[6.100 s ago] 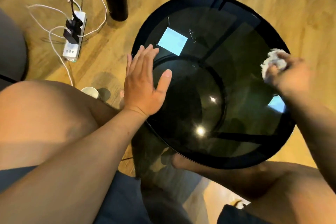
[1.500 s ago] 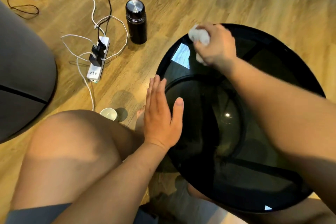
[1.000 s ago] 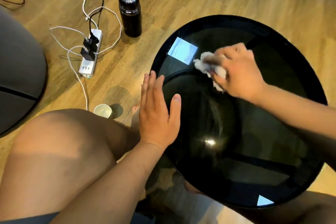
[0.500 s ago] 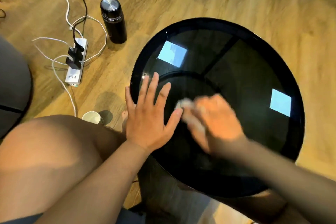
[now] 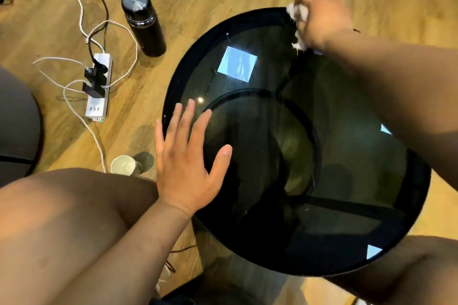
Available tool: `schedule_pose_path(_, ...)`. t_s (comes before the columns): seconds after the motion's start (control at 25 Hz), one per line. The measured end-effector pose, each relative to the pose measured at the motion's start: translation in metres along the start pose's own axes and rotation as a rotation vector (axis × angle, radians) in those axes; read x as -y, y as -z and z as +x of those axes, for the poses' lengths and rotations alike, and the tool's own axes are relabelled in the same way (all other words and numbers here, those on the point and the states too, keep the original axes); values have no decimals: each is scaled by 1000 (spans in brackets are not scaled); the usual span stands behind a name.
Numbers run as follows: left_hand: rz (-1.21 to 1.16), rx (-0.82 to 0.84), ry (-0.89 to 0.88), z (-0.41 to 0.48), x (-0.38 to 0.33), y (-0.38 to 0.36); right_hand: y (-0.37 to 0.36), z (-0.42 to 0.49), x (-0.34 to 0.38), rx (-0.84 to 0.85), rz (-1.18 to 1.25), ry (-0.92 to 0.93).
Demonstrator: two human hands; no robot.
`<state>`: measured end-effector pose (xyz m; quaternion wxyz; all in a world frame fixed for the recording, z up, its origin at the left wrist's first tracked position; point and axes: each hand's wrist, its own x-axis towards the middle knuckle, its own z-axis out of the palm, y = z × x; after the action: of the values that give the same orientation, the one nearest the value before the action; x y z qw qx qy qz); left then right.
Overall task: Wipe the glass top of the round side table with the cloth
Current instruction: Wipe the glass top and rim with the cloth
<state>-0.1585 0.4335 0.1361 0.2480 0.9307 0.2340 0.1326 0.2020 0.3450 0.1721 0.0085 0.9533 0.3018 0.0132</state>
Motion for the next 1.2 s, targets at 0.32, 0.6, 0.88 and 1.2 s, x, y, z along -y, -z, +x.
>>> schedule_pose_path(0.32, 31, -5, -3, 1, 1, 0, 14, -202, 65, 1, 205, 238)
schedule_pose_path(0.6, 115, -2, -35, -4, -4, 2, 19, -377, 64, 205, 302, 627)
schedule_pose_path(0.88, 241, 95, -201, -33, -22, -3, 2, -300, -82, -3, 184, -521)
schedule_pose_path(1.2, 112, 75, -105, -30, -21, -3, 19, -361, 149, 62, 391, 68)
